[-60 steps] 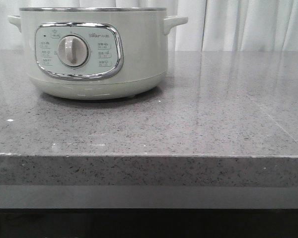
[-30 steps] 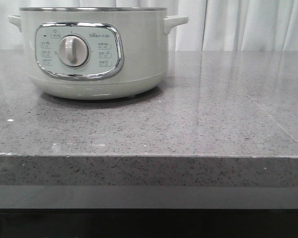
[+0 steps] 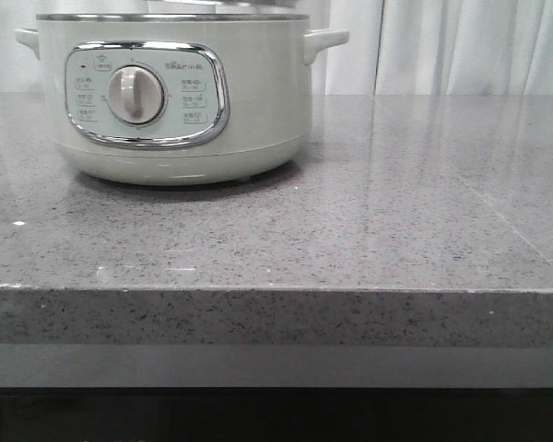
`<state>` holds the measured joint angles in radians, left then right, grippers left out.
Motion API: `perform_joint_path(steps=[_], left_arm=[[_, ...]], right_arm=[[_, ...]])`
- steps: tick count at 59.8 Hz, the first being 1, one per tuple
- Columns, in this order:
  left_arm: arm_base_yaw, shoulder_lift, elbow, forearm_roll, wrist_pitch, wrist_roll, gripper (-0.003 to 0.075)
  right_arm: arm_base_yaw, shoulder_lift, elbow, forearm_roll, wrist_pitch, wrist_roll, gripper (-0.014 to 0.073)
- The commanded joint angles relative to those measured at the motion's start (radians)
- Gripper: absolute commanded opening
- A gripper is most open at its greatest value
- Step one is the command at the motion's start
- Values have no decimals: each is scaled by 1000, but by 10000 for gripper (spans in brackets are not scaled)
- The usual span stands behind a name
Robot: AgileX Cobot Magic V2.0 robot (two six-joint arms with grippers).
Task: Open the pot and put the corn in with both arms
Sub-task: 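Lower the glass lid back onto the pot with the left gripper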
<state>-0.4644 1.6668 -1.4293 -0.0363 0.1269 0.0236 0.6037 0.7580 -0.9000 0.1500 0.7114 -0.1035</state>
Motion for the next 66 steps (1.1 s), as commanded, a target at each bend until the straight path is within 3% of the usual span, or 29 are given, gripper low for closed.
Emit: perform_joint_path(steps=[1, 66], left_arm=[[0, -51, -48, -34, -148, 0, 188], [0, -27, -48, -45, -103, 0, 191]], right_arm=[[0, -3, -26, -1, -65, 1, 562], [0, -3, -26, -1, -65, 1, 562]])
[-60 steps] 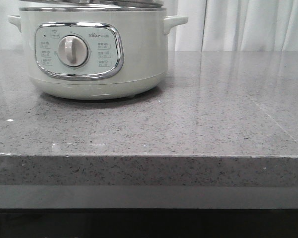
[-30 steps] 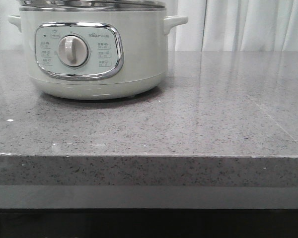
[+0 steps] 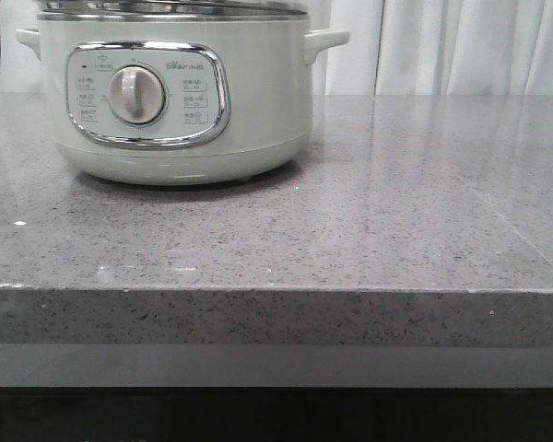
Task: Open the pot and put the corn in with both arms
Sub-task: 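Lower the glass lid back onto the pot with the left gripper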
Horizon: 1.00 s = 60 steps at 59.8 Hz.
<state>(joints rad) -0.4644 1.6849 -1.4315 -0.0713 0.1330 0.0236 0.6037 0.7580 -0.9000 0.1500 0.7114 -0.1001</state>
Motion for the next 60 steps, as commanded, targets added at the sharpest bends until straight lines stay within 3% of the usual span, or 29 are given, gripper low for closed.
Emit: perform_joint_path(steps=[1, 8, 17, 23, 60], left_arm=[[0, -45, -46, -10, -107, 0, 193], [0, -45, -46, -8, -104, 0, 259], [0, -45, -46, 11, -100, 0, 442], [0, -45, -46, 20, -87, 0, 508], [2, -45, -46, 158, -98, 0, 511]], right_arm=[[0, -3, -26, -1, -65, -2, 562], [0, -3, -26, -1, -65, -2, 562], [0, -3, -26, -1, -65, -2, 562], [0, -3, -26, -1, -65, -2, 562], [0, -3, -26, -1, -65, -2, 562]])
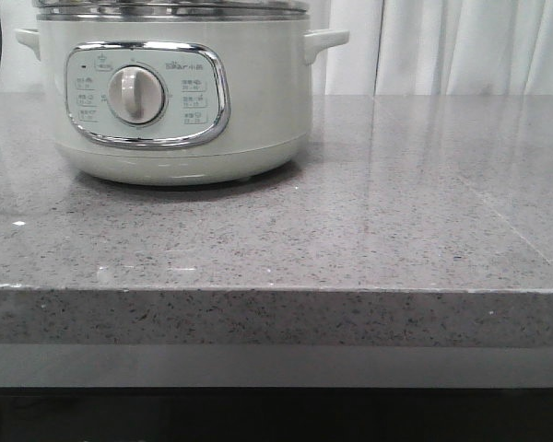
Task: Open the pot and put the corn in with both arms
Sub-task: 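Lower the glass lid back onto the pot with the left gripper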
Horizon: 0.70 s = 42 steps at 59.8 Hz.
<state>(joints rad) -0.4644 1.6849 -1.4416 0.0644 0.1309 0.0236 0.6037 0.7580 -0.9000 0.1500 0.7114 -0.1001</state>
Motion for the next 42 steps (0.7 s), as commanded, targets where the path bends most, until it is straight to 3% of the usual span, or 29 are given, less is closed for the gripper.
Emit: perform_joint_path(steps=[1, 13, 24, 42], left_arm=[[3, -43, -36, 30, -101, 0, 511], [3, -67, -36, -1, -131, 0, 519], [-9, -150, -36, -71, -60, 0, 539], [-12, -385, -36, -122, 434, 0, 535]], right_arm=[[0, -3, -26, -1, -65, -2, 562], [0, -3, -26, -1, -65, -2, 562], [0, -3, -26, -1, -65, -2, 562], [0, -3, -26, -1, -65, -2, 562]])
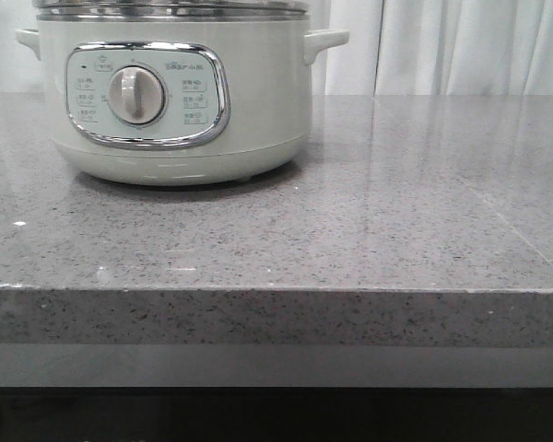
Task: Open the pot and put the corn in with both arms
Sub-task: 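Release the lid knob and raise the left gripper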
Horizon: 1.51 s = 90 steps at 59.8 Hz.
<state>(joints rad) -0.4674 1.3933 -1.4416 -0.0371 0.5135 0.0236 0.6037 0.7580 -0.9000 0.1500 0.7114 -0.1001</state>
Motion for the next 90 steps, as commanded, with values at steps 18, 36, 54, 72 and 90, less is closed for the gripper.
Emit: perform_joint_path(steps=[18, 36, 54, 72, 90], left_arm=[[-9, -396, 211, -54, 122, 0, 535], [-9, -718, 546, -54, 122, 0, 535], [-9, -853, 642, -54, 122, 0, 272], [-9, -853, 642, -52, 122, 0, -20], [-9, -853, 642, -52, 122, 0, -20]], right_arm=[[0, -3, -26, -1, -65, -2, 562], [0, -3, -26, -1, -66, -2, 562], [0, -3, -26, -1, -61, -2, 315], [0, -3, -26, -1, -61, -2, -63], [0, -3, -26, -1, -61, -2, -68]])
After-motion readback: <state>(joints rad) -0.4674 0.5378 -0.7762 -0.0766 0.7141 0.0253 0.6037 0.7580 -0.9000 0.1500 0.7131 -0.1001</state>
